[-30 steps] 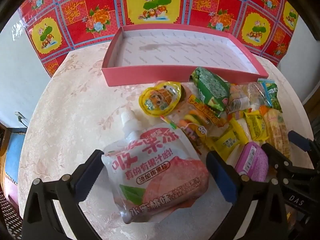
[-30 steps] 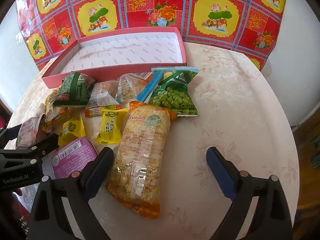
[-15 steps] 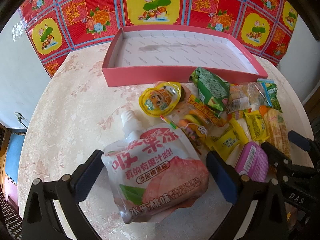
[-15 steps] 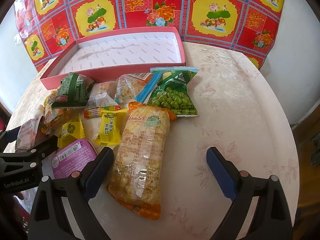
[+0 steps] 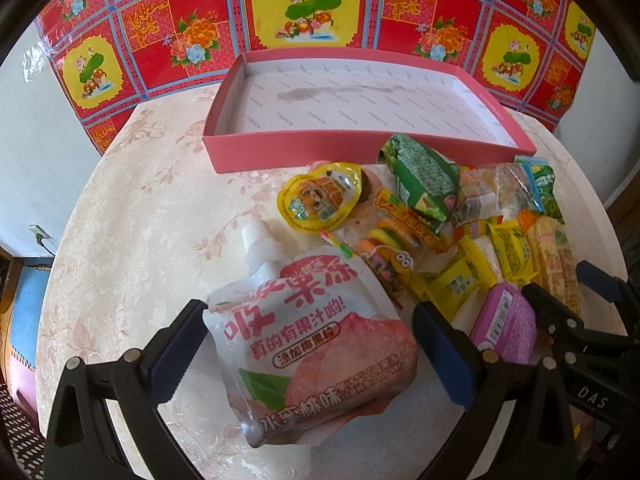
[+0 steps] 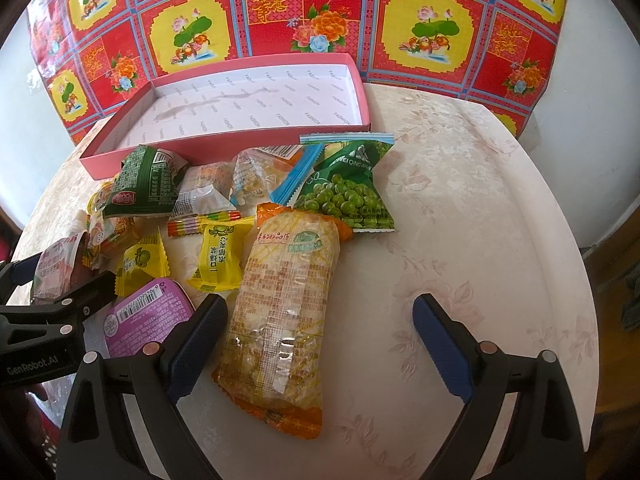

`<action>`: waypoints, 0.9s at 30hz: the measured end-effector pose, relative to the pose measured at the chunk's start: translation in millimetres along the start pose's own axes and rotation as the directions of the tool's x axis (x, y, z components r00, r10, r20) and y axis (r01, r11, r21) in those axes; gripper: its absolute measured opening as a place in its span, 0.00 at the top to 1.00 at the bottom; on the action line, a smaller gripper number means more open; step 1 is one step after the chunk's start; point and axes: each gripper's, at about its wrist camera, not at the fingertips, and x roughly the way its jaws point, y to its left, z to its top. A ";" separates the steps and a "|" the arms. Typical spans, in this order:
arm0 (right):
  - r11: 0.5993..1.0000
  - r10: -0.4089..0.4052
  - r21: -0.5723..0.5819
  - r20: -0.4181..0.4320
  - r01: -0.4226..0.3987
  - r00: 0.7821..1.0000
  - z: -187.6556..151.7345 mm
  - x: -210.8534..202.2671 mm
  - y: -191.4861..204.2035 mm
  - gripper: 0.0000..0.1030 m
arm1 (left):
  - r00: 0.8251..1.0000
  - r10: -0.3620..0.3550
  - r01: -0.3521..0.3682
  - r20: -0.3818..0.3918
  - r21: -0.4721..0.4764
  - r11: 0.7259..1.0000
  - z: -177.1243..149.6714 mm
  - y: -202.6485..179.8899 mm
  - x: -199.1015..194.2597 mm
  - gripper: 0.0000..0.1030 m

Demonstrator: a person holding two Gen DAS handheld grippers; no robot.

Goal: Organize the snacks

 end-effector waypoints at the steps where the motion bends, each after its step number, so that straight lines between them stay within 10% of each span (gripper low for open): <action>1: 1.000 0.000 0.000 -0.001 0.000 1.000 0.2 -0.1 0.2 0.06 | 1.000 0.000 0.000 0.002 0.000 1.000 0.1 -0.2 -0.1 0.00; 27: 0.999 0.018 -0.039 -0.023 -0.019 1.000 -1.0 -1.9 0.0 0.06 | 1.000 -0.004 0.004 0.001 0.001 1.000 0.0 0.1 0.0 0.00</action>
